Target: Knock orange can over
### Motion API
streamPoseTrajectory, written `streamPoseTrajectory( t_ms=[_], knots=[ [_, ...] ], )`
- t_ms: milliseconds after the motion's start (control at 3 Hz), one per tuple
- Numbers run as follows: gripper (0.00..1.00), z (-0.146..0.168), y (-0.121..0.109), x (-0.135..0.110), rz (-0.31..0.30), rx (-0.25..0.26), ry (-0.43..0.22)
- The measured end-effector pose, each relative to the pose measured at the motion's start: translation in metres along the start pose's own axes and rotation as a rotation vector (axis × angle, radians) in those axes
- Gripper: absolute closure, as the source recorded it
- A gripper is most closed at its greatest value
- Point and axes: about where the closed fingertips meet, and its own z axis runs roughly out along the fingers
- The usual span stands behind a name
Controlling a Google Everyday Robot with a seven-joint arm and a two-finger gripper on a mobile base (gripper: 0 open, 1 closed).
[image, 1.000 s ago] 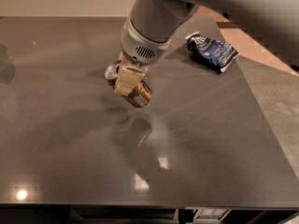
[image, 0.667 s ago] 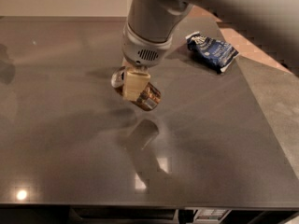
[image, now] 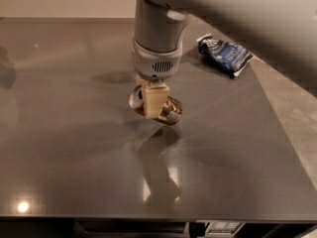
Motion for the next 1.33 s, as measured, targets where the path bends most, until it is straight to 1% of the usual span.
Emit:
streamPoseTrajectory(
  t_ms=[333, 667, 1000, 1333],
  knots=[
    [0.6, 0.015, 0.004, 0.009, -0.045, -0.058, 0.054],
    [0.36, 0.027, 0.004, 0.018, -0.06, -0.089, 0.095],
    [0.12, 0.031, 0.004, 0.024, -0.065, -0.098, 0.112],
    [0.0, 0.031, 0.002, 0.022, -0.066, -0.089, 0.107]
  ],
)
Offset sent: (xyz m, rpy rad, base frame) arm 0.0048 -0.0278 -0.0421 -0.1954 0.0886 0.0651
